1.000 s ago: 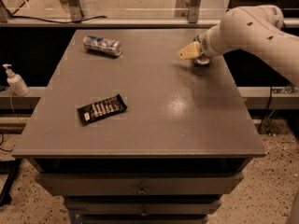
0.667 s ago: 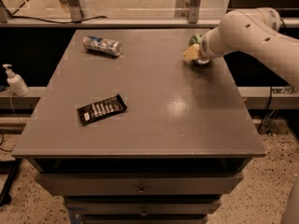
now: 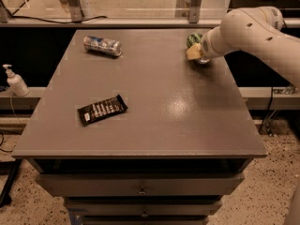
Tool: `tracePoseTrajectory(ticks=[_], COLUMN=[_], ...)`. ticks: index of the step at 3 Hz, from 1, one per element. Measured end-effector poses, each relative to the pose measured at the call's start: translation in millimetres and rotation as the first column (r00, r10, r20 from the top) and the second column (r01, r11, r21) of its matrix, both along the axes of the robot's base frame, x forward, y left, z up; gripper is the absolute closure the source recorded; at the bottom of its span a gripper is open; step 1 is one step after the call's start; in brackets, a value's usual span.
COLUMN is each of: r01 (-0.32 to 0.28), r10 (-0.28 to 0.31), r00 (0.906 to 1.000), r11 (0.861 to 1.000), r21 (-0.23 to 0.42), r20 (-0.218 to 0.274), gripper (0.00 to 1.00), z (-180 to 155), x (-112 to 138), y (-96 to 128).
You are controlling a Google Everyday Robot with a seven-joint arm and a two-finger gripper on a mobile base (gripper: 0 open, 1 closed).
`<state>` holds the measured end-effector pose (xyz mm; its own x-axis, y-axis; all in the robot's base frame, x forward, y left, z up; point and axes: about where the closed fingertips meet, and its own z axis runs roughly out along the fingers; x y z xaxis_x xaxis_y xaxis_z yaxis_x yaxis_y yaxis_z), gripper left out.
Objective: Move green can near redbull can
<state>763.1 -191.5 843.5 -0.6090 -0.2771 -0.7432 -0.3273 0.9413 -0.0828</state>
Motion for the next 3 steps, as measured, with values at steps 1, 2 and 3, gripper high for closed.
tracePoseTrajectory(ticks=[1,2,3], r01=[-0.036,-0.098,-0.211], r10=[0.035,0.097,0.209], r00=[0.9990,0.9942,0.9767], r11=[0.999,0.995,0.977], r21=[0.010,0.024,0.037], r20=[0.026,0.045,0.048], gripper=[1.00,1.00,1.00], z=[15.5,32.0,48.7], x=[-2.1,-6.8,-15.7], y=[4.5,12.4,28.4])
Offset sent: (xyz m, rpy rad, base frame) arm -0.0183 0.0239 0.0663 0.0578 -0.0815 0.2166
